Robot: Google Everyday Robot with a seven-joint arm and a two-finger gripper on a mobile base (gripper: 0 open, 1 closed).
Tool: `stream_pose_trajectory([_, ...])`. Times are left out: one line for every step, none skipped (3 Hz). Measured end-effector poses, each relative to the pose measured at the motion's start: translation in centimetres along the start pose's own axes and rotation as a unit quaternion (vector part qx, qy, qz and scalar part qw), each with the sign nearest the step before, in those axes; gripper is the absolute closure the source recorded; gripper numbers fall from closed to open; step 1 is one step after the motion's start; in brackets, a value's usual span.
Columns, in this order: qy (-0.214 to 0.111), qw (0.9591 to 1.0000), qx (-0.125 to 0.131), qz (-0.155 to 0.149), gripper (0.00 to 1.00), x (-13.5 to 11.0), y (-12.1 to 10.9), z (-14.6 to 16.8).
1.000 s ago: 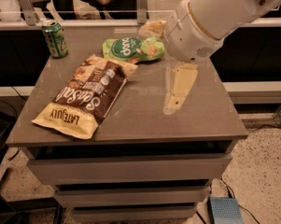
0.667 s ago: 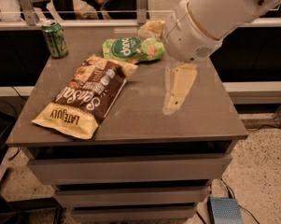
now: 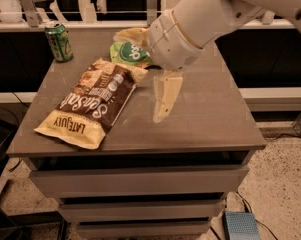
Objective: Pick brown chip bag
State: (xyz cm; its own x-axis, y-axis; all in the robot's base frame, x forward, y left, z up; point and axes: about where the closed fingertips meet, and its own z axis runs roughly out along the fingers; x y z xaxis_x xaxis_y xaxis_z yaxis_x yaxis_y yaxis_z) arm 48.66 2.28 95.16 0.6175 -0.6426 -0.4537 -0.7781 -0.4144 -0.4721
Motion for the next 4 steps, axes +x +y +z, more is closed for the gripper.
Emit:
stream_pose_trajectory([-0.036,0.9968,-0.024,-0.067,0.00,-1.3,-1.0,4.4])
stream_pose_trajectory([-0.059,0.9913,-0.050,-0.107,0.00,-2.3,-1.2,8.8])
stream_pose_trajectory([-0.065,0.9864,-0.067,-0.135,0.00,-3.0,-1.7,12.2])
stream_pose_trajectory([-0.063,0.9844,-0.074,-0.147,0.00,-2.8,-2.5,14.6])
